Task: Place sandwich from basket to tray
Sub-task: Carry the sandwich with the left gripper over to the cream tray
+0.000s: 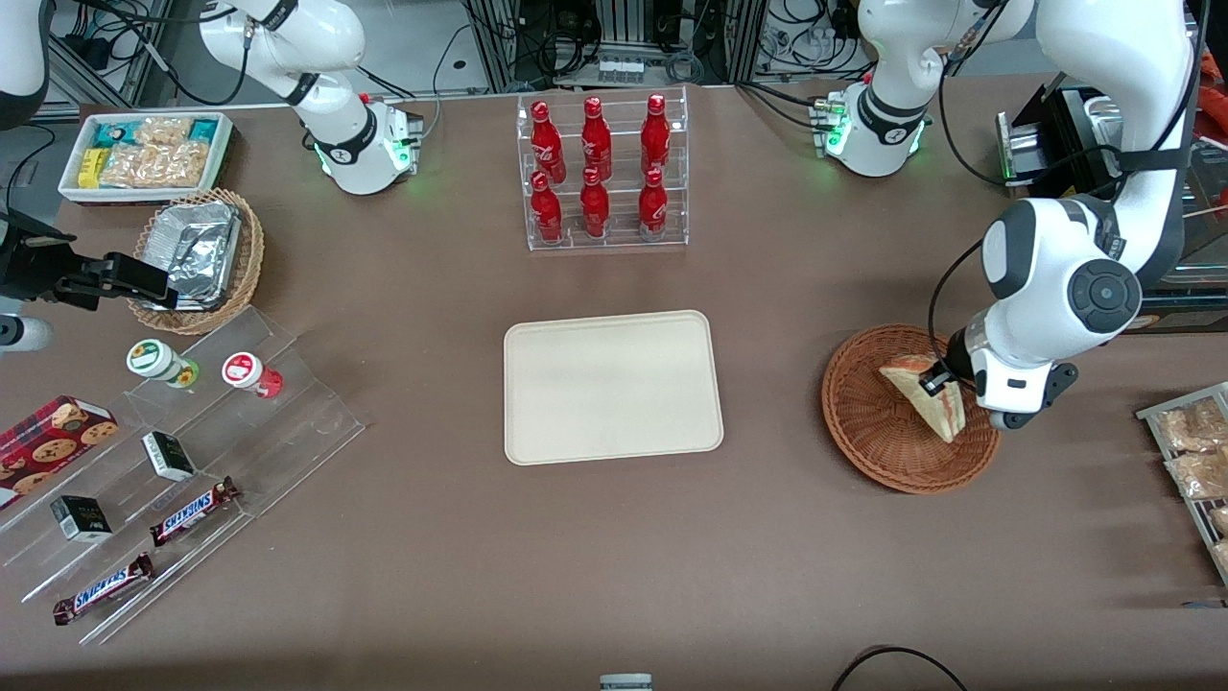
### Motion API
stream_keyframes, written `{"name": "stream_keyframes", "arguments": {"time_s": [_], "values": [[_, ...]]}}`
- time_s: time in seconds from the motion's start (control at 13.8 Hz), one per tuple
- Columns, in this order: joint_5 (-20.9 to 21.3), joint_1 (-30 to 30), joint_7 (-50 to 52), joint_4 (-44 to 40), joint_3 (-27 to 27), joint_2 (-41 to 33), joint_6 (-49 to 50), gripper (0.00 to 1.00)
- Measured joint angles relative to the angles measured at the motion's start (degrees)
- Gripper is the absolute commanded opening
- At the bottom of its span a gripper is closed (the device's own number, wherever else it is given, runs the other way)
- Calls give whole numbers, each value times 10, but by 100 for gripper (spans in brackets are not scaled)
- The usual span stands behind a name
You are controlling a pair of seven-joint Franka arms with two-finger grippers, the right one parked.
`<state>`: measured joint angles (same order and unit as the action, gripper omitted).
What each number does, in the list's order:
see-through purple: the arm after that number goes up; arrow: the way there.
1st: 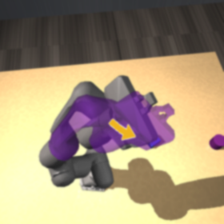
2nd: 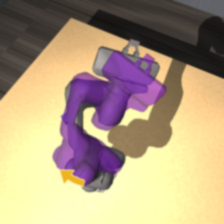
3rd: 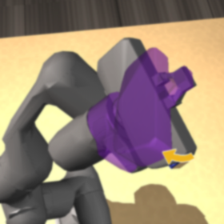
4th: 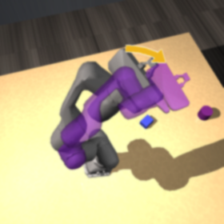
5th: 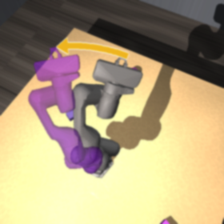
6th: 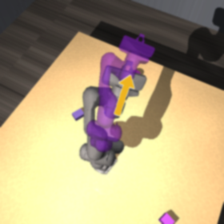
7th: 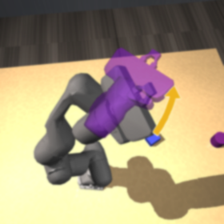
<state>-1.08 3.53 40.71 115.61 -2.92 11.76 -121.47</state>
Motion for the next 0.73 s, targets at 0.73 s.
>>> {"name": "stream_keyframes", "arguments": {"time_s": [0.73], "values": [[0,192,1,-99,-6,77,8,0]]}}
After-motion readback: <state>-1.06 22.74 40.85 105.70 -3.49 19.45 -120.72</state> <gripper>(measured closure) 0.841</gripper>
